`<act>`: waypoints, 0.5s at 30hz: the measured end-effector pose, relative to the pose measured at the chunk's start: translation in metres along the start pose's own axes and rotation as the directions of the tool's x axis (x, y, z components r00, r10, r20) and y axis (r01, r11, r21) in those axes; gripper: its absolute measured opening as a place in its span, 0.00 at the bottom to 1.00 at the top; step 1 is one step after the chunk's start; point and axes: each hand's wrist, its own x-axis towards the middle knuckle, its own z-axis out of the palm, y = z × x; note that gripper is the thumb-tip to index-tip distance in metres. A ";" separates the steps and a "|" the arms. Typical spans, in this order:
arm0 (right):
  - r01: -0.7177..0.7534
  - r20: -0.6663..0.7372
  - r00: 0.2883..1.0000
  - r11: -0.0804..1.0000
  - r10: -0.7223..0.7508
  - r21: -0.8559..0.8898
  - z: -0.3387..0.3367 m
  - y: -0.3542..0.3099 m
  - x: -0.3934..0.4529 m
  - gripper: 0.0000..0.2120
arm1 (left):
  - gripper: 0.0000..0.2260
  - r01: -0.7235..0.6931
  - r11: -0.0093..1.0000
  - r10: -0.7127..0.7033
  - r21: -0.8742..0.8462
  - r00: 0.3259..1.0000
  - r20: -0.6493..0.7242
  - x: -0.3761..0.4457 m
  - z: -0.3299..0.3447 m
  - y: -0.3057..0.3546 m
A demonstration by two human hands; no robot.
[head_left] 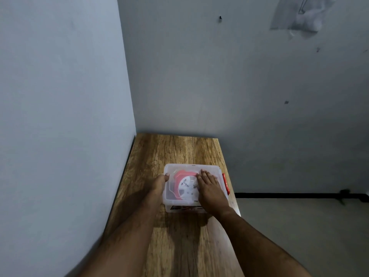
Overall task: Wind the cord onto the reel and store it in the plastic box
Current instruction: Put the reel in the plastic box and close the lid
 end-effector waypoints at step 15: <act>-0.020 0.000 1.000 1.000 0.020 -0.012 0.001 -0.003 0.000 0.29 | 0.16 -0.332 0.773 0.511 0.540 0.831 -0.221 -0.029 0.016 -0.002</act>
